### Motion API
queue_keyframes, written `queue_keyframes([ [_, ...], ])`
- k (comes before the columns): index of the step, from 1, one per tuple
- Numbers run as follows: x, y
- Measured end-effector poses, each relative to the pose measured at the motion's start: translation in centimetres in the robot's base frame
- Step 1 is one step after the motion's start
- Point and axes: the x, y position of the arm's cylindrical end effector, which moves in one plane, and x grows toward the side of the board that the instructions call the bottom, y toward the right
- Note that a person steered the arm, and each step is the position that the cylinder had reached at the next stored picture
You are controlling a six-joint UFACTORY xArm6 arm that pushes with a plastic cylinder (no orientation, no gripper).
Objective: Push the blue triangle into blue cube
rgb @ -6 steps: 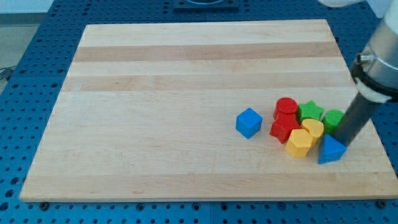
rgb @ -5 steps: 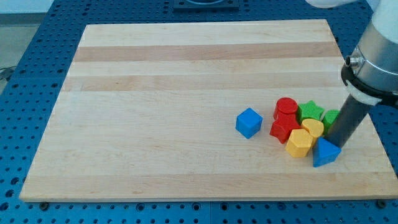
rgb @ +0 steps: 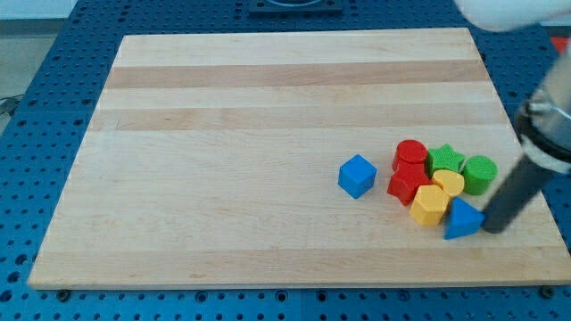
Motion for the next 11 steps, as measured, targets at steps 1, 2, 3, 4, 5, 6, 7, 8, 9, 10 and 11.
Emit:
queue_keyframes([
  [1, -0.1, -1.6],
  [2, -0.1, -1.8],
  [3, -0.1, -2.0],
  [4, -0.1, 0.4],
  [5, -0.1, 0.4],
  [6, 0.2, -1.5],
  [7, 0.3, -1.7],
  [8, 0.3, -1.5],
  [9, 2.1, 0.7],
  [10, 2.4, 0.7],
  [11, 2.4, 0.5],
])
